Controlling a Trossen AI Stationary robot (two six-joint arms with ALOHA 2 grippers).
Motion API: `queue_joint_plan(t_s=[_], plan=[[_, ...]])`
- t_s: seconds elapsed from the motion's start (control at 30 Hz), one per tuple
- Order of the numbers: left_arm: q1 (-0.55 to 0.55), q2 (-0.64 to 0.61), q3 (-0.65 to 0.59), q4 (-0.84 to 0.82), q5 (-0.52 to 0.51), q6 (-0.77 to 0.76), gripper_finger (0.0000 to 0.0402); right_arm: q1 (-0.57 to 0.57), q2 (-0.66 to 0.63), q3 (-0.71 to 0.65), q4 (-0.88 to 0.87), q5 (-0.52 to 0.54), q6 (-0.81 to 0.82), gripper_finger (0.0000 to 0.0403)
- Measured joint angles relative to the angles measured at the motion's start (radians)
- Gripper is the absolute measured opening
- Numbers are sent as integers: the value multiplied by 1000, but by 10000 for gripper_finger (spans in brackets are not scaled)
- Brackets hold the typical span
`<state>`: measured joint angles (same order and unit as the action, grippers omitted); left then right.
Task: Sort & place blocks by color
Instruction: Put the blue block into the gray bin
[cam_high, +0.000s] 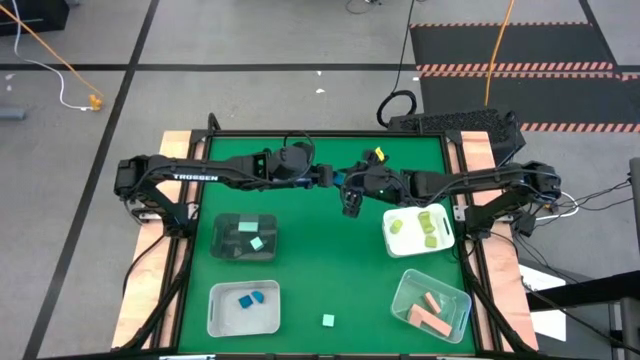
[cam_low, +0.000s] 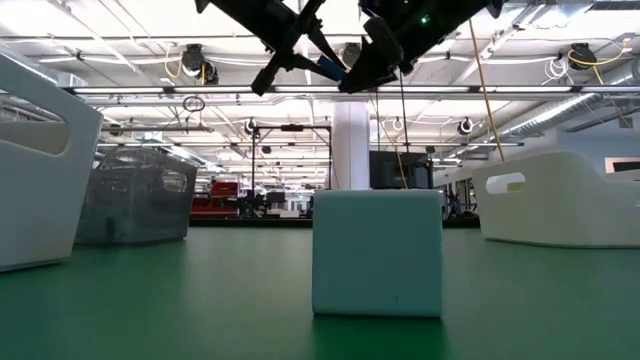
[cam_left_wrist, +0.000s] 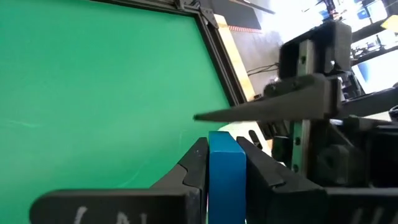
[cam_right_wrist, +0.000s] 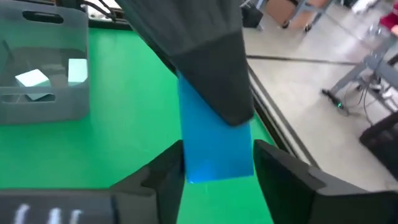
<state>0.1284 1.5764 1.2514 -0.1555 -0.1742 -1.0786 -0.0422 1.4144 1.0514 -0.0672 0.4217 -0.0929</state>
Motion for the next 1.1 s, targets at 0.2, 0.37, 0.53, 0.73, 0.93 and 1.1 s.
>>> queue_joint_plan(t_s=[0.2,0.37,0.53,0.73,0.93,1.1], plan=[[0,0,0,-7,0,-3,55,1,-67,0,-121,-4,88,227],[0,0,0,-38,0,2,60,0,-167,0,-298,-7,214,247],[-40,0,0,-106,136,-8,56,-1,-256,0,-460,-114,356,250],[-171,-7,0,-232,410,-125,62,5,-295,-1,-498,-199,426,251],[-378,-21,2,-390,501,-350,57,5,-284,-1,-497,-216,443,251],[-567,-21,1,-464,507,-636,62,5,-269,-1,-491,-217,481,251]])
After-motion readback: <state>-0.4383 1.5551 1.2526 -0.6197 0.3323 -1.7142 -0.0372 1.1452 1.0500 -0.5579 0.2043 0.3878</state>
